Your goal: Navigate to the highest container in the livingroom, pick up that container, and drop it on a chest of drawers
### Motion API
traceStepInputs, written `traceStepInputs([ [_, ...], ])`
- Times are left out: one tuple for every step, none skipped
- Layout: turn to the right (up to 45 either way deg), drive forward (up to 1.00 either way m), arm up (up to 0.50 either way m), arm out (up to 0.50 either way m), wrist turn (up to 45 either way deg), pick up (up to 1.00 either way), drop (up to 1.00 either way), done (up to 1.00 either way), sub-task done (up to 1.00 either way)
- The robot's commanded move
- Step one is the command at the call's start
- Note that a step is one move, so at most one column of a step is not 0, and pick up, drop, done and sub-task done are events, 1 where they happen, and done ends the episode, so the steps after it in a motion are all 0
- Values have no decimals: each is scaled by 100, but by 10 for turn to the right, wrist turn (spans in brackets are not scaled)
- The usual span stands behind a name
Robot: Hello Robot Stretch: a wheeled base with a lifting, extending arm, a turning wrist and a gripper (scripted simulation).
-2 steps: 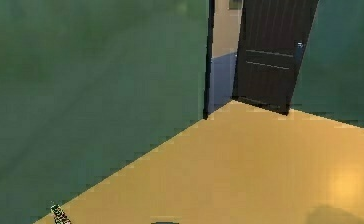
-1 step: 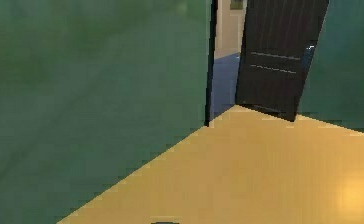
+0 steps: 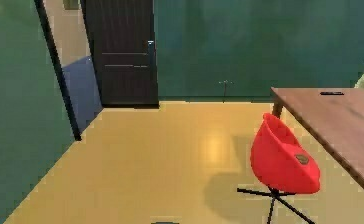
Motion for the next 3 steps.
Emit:
traceStepInputs([
  [0,100,0,0,0,0,0,0,0],
  [60,0,0,0,0,0,0,0,0],
  [0,60,0,0,0,0,0,0,0],
])
